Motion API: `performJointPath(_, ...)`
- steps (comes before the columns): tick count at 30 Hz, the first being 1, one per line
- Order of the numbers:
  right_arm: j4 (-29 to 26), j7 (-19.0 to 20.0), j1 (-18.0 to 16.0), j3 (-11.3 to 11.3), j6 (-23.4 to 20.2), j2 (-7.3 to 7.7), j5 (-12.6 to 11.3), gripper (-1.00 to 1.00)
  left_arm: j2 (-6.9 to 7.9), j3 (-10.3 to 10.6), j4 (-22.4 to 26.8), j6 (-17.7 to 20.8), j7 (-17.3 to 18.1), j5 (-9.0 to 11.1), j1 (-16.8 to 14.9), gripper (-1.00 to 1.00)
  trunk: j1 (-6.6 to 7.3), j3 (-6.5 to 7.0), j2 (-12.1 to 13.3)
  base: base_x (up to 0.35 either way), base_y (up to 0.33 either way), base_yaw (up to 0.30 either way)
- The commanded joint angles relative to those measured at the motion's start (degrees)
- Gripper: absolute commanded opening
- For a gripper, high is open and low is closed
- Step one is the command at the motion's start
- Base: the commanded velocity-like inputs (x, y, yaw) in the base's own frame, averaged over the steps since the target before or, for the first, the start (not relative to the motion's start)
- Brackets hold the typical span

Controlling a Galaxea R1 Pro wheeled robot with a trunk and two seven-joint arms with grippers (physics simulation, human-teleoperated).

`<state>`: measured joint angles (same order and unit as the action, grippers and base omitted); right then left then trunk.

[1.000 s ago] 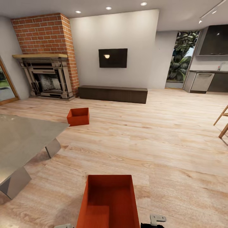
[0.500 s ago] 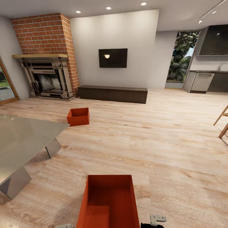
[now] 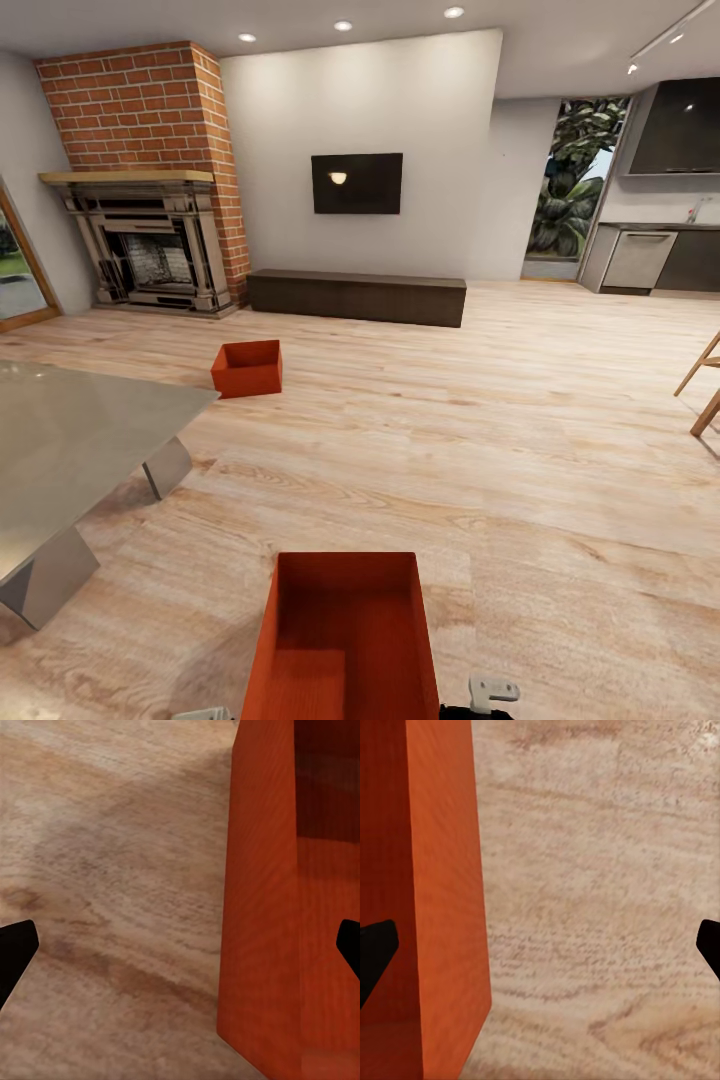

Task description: Move the two storage containers from the living room to the garage. In the garage, place one container on the floor and stack the other container on top of it (either order is fine).

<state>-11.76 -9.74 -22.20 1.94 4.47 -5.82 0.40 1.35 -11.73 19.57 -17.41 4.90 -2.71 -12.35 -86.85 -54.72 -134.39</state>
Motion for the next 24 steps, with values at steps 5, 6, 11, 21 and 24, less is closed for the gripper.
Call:
performJointPath(5,0.1,-0.1,0.0,0.2,0.2,-0.05,0.0,1.00,-0.03,-0.5,0.0,-0.2,0.5,-0.3,0.0,1.00,0.01,-0.05,0.0,0.000,0.000,0.000)
performJointPath(6,0.1,-0.1,0.0,0.2,0.2,-0.05,0.0,1.00,-0.03,-0.5,0.0,-0.2,0.5,-0.3,0.0,1.00,0.01,-0.05,0.0,0.000,0.000,0.000)
performJointPath(11,0.1,-0.1,0.0,0.2,0.2,-0.06,0.0,1.00,-0.03,-0.5,0.0,-0.2,0.5,-0.3,0.0,1.00,0.01,-0.05,0.0,0.000,0.000,0.000)
performJointPath(21,0.1,-0.1,0.0,0.2,0.2,-0.07,0.0,1.00,-0.50,-0.4,-0.1,-0.2,0.5,-0.3,0.0,1.00,0.01,-0.05,0.0,0.000,0.000,0.000)
performJointPath(24,0.1,-0.1,0.0,0.2,0.2,-0.07,0.0,1.00,-0.74,-0.3,-0.1,-0.2,0.4,-0.3,0.0,1.00,0.01,-0.05,0.0,0.000,0.000,0.000)
